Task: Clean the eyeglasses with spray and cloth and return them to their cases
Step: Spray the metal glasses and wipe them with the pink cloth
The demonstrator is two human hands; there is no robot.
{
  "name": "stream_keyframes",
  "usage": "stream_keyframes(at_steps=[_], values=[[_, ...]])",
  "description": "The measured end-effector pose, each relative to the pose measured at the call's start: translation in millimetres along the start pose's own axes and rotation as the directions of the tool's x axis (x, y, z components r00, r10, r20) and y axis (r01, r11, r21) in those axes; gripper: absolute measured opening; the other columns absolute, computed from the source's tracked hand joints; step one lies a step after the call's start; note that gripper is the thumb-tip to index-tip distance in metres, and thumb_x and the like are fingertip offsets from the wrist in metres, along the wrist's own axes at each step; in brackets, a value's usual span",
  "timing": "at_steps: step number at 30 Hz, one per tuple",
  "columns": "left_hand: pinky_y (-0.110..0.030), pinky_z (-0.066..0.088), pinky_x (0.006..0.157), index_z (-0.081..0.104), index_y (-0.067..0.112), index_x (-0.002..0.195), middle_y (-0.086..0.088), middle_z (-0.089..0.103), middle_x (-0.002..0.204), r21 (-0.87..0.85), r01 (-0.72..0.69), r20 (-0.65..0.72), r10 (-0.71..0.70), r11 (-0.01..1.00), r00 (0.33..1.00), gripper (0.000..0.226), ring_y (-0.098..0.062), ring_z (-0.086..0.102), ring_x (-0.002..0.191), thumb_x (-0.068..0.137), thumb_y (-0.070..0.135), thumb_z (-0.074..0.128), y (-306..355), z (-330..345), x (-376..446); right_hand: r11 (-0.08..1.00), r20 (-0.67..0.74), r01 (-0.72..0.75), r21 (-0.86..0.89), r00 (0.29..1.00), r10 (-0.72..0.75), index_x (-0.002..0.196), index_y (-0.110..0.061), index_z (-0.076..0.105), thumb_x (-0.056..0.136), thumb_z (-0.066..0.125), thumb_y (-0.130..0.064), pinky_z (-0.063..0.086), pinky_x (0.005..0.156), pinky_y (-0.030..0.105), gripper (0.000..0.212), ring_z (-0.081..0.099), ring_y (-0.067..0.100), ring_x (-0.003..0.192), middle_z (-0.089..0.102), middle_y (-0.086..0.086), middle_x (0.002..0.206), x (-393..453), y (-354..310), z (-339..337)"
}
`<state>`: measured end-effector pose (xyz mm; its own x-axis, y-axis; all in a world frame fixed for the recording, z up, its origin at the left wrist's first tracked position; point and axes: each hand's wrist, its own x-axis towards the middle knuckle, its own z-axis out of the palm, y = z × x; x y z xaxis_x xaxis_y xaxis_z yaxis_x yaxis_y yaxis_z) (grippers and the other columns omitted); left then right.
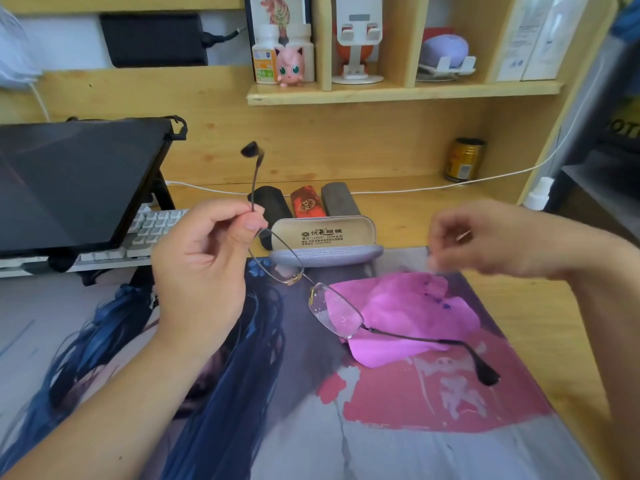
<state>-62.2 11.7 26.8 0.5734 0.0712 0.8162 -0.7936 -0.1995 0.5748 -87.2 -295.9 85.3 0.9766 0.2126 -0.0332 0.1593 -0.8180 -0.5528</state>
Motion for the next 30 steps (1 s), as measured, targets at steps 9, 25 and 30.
stream_keyframes(at_steps=[9, 25, 30], values=[[-0.035, 0.054, 0.082, 0.068, 0.044, 0.095, 0.012, 0.071, 0.090, -0.017, 0.006, -0.015, -0.006, 1.000, 1.000, 0.021, -0.020, 0.068, 0.086, 0.098, 0.023, 0.064, 0.6, -1.7, 0.5, 0.925, 0.365, 0.312, -0.216, 0.905, -0.220, 0.082, -0.020, 0.062, 0.085, 0.074, -0.029, 0.044, 0.062, 0.026, 0.015, 0.054, 0.013, 0.068, 0.062, -0.001, 0.076, 11.9, -28.2, 74.9], [-0.033, 0.054, 0.081, 0.068, 0.037, 0.097, 0.014, 0.071, 0.089, -0.036, -0.005, 0.007, 0.006, 0.999, 1.000, 0.019, -0.017, 0.068, 0.086, 0.097, 0.019, 0.064, 1.3, -1.9, -0.3, 0.969, 0.211, 0.122, 0.213, 0.963, -0.168, 0.086, -0.013, 0.068, 0.095, 0.068, -0.023, 0.038, 0.066, 0.029, 0.013, 0.050, 0.012, 0.070, 0.060, 0.003, 0.076, 10.4, -25.1, 53.9], [-0.032, 0.053, 0.080, 0.068, 0.038, 0.096, 0.014, 0.071, 0.089, -0.033, -0.013, 0.005, 0.013, 0.999, 1.000, 0.020, -0.020, 0.067, 0.084, 0.098, 0.019, 0.064, 1.9, -2.5, 0.1, 0.448, 0.237, -0.135, 0.884, 0.955, -0.179, 0.117, 0.012, 0.057, 0.078, 0.077, -0.021, 0.054, 0.074, 0.033, 0.055, 0.057, 0.024, 0.084, 0.056, 0.021, 0.105, 14.2, -24.8, 55.4]])
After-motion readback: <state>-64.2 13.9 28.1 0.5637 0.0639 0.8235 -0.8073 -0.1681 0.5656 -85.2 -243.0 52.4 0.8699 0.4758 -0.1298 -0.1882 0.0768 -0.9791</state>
